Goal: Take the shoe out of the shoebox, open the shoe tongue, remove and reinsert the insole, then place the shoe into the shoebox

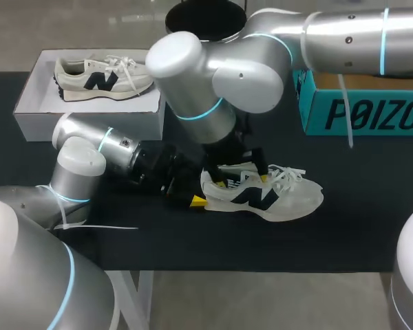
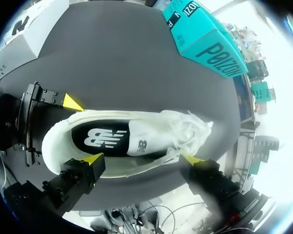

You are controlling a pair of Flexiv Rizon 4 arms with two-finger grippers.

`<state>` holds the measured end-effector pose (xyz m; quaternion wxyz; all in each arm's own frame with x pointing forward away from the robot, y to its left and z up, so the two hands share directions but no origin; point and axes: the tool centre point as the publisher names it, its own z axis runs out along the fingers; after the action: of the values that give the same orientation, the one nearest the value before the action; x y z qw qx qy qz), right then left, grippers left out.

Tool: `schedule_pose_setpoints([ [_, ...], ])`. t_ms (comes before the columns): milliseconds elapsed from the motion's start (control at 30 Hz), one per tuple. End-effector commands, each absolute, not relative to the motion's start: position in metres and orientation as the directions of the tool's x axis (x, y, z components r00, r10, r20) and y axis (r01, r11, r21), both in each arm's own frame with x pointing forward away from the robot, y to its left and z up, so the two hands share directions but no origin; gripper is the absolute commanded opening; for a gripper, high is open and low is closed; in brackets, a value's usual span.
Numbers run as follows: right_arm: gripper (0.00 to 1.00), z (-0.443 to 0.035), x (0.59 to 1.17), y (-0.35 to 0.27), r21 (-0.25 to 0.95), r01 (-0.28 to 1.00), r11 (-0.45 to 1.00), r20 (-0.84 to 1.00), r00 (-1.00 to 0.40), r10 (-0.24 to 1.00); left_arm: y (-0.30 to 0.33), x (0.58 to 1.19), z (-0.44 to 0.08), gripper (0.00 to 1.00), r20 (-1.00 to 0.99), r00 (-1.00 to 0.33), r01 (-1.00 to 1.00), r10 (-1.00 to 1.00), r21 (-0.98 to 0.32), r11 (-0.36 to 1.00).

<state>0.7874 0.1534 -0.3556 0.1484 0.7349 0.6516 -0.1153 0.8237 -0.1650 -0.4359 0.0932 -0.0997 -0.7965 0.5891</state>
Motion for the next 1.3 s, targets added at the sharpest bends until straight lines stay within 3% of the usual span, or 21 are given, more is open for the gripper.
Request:
schedule_pose_setpoints([
  [33,1.0,-0.355,0.792,0.151,0.068,0.992,-0.103,-0.36,0.121,0.925,-0.168,0.823,-0.438,0.0,0.031,-0.963,0.049,0.266,-0.956,0.288],
  [1300,1.0,-0.363,0.792,0.124,0.106,0.99,-0.094,-0.392,0.128,0.911,-0.168,0.823,-0.438,0.0,0.031,-0.963,0.049,0.266,-0.956,0.288],
])
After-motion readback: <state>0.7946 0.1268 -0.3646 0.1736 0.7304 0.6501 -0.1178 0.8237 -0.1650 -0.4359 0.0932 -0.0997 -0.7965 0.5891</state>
